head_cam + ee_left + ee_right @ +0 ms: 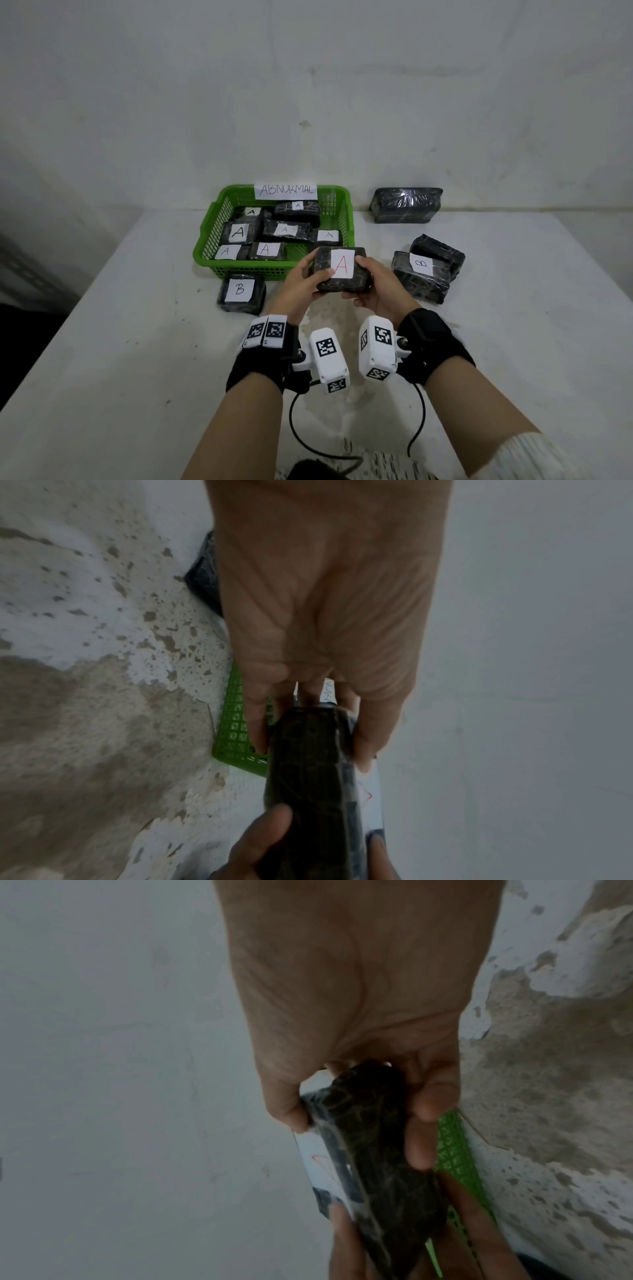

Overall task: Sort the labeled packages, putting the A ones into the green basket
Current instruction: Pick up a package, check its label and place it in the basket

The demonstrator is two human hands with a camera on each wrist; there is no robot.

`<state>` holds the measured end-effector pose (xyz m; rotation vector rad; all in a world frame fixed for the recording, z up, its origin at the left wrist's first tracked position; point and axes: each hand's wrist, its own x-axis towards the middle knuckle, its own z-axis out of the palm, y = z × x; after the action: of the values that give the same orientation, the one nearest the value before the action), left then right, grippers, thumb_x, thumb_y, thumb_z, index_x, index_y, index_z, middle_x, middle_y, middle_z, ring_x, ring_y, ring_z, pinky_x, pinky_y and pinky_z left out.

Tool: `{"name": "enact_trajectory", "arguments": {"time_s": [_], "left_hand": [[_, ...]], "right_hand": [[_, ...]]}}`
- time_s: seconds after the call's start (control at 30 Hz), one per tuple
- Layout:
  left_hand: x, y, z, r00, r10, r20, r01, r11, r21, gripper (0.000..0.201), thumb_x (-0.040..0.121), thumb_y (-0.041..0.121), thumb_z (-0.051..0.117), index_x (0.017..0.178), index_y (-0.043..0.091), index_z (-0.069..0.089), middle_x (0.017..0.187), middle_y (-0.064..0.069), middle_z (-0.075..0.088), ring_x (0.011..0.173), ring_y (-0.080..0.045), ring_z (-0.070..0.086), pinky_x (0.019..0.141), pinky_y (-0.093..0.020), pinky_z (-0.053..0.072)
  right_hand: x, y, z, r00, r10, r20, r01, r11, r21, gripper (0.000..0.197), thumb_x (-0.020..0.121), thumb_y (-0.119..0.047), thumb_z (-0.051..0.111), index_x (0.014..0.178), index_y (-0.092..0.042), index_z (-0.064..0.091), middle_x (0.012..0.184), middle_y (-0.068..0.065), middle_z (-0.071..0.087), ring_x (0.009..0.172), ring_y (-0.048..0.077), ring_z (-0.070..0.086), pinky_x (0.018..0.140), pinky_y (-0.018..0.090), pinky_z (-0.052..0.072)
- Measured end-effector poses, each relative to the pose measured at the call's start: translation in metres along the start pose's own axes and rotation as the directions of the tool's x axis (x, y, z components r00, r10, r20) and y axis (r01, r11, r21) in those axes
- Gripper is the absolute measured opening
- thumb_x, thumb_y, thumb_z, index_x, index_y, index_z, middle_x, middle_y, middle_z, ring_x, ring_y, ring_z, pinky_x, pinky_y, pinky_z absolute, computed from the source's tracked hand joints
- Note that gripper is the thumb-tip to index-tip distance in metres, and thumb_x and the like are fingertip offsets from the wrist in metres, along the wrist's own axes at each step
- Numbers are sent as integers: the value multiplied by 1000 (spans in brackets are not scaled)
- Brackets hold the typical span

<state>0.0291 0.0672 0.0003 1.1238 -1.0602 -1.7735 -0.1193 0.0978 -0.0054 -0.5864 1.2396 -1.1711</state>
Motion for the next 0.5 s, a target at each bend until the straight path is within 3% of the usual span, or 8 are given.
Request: {"name": "enact_trajectory", "arguments": {"time_s": [0.1, 0.2, 0.27, 0.33, 0.43, 0.5], "left_hand": [[-4, 1, 3, 999, -25, 46, 26, 1000, -15, 46, 89, 5, 58, 124, 32, 44, 114, 0, 58, 96, -17, 60, 84, -35, 51], [-5, -1, 3, 997, -22, 71, 25, 999, -47, 53, 88, -4, 55, 127, 29, 42, 109, 0, 59, 99, -20, 59, 83, -32, 52], [-4, -1, 2, 998, -14, 61, 16, 999, -38, 58, 86, -8, 54, 131, 27, 41, 108, -2, 60, 100, -21, 59, 81, -31, 52], [-4, 0, 2, 999, -3, 49, 4, 999, -32, 58, 85, -9, 54, 128, 29, 42, 109, -5, 60, 98, -21, 59, 81, -31, 51], [-4, 2, 3, 999, -7, 33, 8, 999, -33, 51, 89, -5, 53, 125, 30, 44, 112, -6, 60, 94, -18, 60, 79, -30, 52], [-3, 4, 5, 1000, -26, -11, 26, 999, -32, 38, 93, 5, 50, 123, 28, 48, 115, -8, 60, 91, -16, 60, 69, -27, 54]], "right_hand": [[0, 2, -1, 1000, -23, -19, 22, 999, -44, 43, 98, -33, 45, 131, -4, 46, 101, 16, 67, 57, 23, 67, 44, 23, 43], [-2, 2, -2, 1000, -8, -12, 7, 996, -88, 42, 96, -39, 46, 128, -12, 50, 105, 11, 69, 68, 23, 70, 55, 26, 46], [-3, 1, -2, 1000, 9, -2, -9, 992, -124, 42, 93, -43, 53, 125, -18, 51, 107, 7, 68, 80, 22, 69, 64, 30, 48], [-4, 0, -2, 1000, 17, 9, -15, 988, -151, 45, 88, -38, 63, 126, -18, 50, 103, 6, 67, 86, 21, 66, 65, 31, 49], [-3, 0, -1, 1000, -2, 8, 3, 996, -84, 46, 86, -15, 67, 127, -7, 48, 92, 12, 67, 67, 23, 65, 56, 28, 50], [-1, 0, 0, 1000, -11, -8, 10, 998, -61, 46, 85, -8, 67, 127, -3, 48, 89, 14, 67, 61, 24, 63, 56, 28, 52]]}}
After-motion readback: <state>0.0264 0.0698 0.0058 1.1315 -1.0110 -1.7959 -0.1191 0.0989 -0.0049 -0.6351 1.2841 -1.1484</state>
